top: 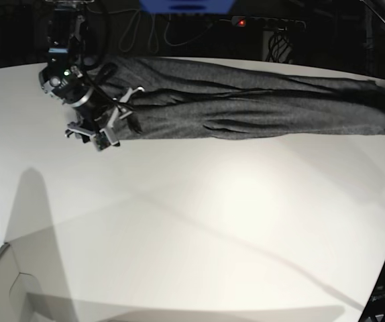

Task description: Layout the t-shirt on the table in an organized manner, then fold the t-shirt properly

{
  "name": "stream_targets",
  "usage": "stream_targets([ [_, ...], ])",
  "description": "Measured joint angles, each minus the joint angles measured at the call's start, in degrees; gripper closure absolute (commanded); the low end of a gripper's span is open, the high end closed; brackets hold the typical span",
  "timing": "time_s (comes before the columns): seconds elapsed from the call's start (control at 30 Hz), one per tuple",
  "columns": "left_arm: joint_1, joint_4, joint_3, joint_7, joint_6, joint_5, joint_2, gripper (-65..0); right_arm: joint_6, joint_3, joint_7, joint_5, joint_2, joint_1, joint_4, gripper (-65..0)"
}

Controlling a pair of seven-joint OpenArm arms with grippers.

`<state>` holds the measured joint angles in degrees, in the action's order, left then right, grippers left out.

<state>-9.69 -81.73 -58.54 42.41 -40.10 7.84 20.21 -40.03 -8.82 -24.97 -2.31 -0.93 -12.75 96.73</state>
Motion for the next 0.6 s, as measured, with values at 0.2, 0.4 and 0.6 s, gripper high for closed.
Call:
stream_targets([
  [0.2,0.2,2.5,5.1,-1.0,-0.1,-4.6,0.6,-31.2,0.0,0.2,0.0,0.0,0.0,0.0,0.0,-33.5],
  [0.4,0.4,6.8,8.0,-1.5,0.0,-9.6,0.5,-31.2,0.0,0.2,0.0,0.0,0.0,0.0,0.0,-33.5],
  [0.6,0.5,6.5,7.6,-0.9,0.0,-9.7,0.4,-31.2,0.0,0.1,-0.2,0.0,0.0,0.0,0.0,-33.5],
])
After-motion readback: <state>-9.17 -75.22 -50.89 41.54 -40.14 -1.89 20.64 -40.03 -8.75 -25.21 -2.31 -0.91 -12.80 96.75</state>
